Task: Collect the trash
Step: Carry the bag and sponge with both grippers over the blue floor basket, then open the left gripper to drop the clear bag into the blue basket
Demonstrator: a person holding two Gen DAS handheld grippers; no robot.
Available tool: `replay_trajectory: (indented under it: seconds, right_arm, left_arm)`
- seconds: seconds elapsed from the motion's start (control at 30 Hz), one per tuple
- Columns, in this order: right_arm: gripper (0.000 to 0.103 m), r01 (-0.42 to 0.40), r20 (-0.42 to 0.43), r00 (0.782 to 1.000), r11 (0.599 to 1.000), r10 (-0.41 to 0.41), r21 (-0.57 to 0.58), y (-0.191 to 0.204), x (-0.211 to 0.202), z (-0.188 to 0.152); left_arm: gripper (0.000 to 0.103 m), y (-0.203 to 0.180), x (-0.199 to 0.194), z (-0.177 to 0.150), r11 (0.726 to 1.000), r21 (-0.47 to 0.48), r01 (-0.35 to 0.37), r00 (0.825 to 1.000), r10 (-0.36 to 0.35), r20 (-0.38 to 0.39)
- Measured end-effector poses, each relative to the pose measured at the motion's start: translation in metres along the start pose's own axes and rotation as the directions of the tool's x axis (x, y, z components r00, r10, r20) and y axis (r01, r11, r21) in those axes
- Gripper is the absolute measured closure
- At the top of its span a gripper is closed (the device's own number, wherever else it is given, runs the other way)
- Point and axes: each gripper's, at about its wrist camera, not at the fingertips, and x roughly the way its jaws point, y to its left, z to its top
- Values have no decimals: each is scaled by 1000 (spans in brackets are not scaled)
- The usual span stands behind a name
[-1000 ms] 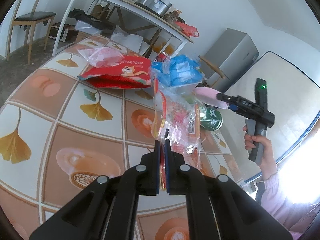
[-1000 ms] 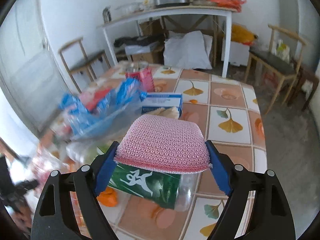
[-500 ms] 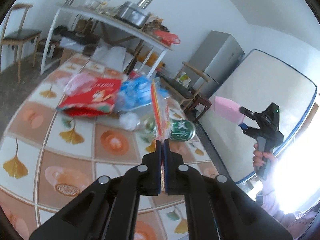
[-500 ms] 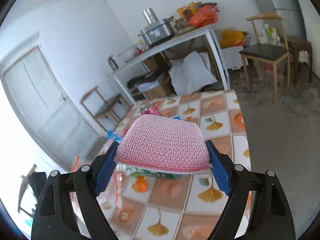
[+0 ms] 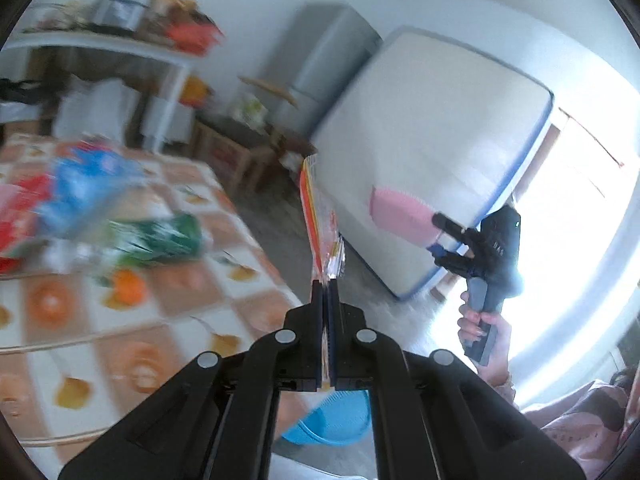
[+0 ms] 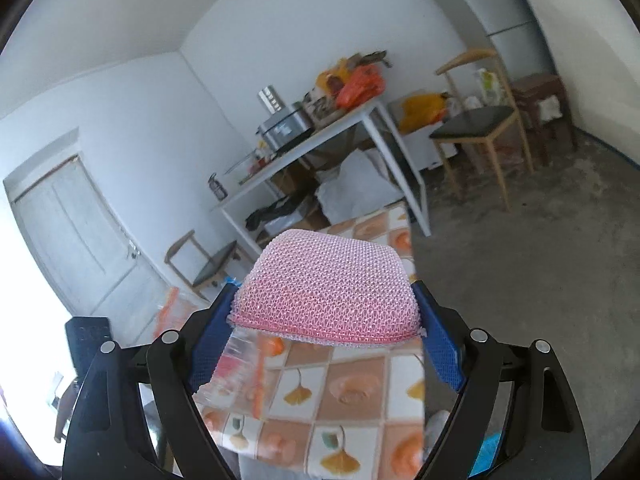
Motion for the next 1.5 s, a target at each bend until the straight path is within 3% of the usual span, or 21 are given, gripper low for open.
replay_trajectory:
  seconds: [0.17, 0.23, 0.33, 0.47, 0.53, 0.63, 0.7, 0.77, 0.83, 0.97, 1.07, 1.2, 1.27, 1.3, 1.33, 1.37, 1.4, 1.43, 1.47, 1.5]
  right_arm:
    - [23, 92, 12, 996, 993, -93, 70, -36, -32, -21]
    - [23, 132, 0, 991, 986, -132, 101, -52, -38, -30]
    - [23, 177, -20, 984, 967, -176, 182, -83, -45, -49]
    - [23, 222, -13, 974, 937, -227, 269, -116, -57, -76]
    - [23, 240, -15, 969, 925, -247, 295, -128, -66, -86]
    - [22, 257, -19, 964, 910, -266, 326, -140, -70, -101]
    - [22, 285, -39, 956, 895, -289, 343, -148, -71, -111]
    - [22, 316, -57, 947, 884, -316, 345, -154, -73, -119]
    - [22, 318, -68, 947, 878, -315, 356, -161, -76, -127]
    - [22, 324, -90, 945, 866, -314, 381, -171, -74, -136]
    - [22, 313, -73, 948, 863, -310, 396, -175, -81, -144]
    - [22, 321, -65, 945, 865, -321, 385, -175, -87, -149]
    - [23, 325, -72, 944, 869, -322, 374, -176, -89, -153]
    - [23, 334, -79, 941, 866, -329, 371, -176, -88, -153]
    - [23, 340, -82, 939, 865, -334, 369, -177, -88, -155]
    - [22, 345, -89, 937, 863, -337, 368, -178, -87, -155]
    - [22, 347, -92, 937, 862, -338, 370, -180, -88, -158]
    - [22, 347, -94, 937, 860, -337, 374, -181, -88, -159]
    - [22, 345, -96, 938, 859, -334, 378, -183, -87, -160]
    - [22, 347, -106, 937, 857, -332, 381, -185, -85, -162]
  left_arm:
    - [102, -26, 66, -15, 997, 35, 62, 987, -57, -149]
    - [102, -35, 90, -23, 994, 39, 98, 974, -87, -211]
    - [102, -51, 134, -38, 989, 36, 142, 939, -123, -322]
    - [102, -76, 195, -68, 984, 61, 170, 870, -121, -477]
    - [102, -88, 227, -85, 983, 98, 157, 832, -78, -549]
    - [102, -107, 274, -119, 976, 148, 157, 758, -23, -652]
    - [102, -121, 308, -147, 968, 198, 156, 688, 37, -725]
    - [102, -133, 333, -170, 952, 255, 170, 638, 91, -764]
    - [102, -142, 354, -186, 927, 334, 169, 618, 165, -769]
    - [102, -142, 392, -217, 902, 404, 150, 561, 259, -786]
    - [102, -134, 420, -241, 922, 367, 124, 511, 258, -820]
    - [102, -117, 458, -257, 930, 356, 88, 493, 270, -827]
    - [100, -105, 473, -267, 935, 349, 68, 466, 279, -840]
    - [99, -97, 482, -272, 936, 346, 61, 439, 286, -852]
    - [87, -91, 490, -278, 940, 335, 59, 412, 283, -866]
    - [67, -89, 496, -281, 944, 326, 52, 385, 282, -878]
    - [59, -84, 502, -283, 942, 335, 28, 368, 302, -879]
    - [48, -80, 506, -281, 933, 360, 7, 377, 331, -865]
    - [46, -79, 506, -276, 910, 414, -17, 397, 386, -833]
    - [41, -79, 507, -274, 897, 441, -23, 404, 412, -817]
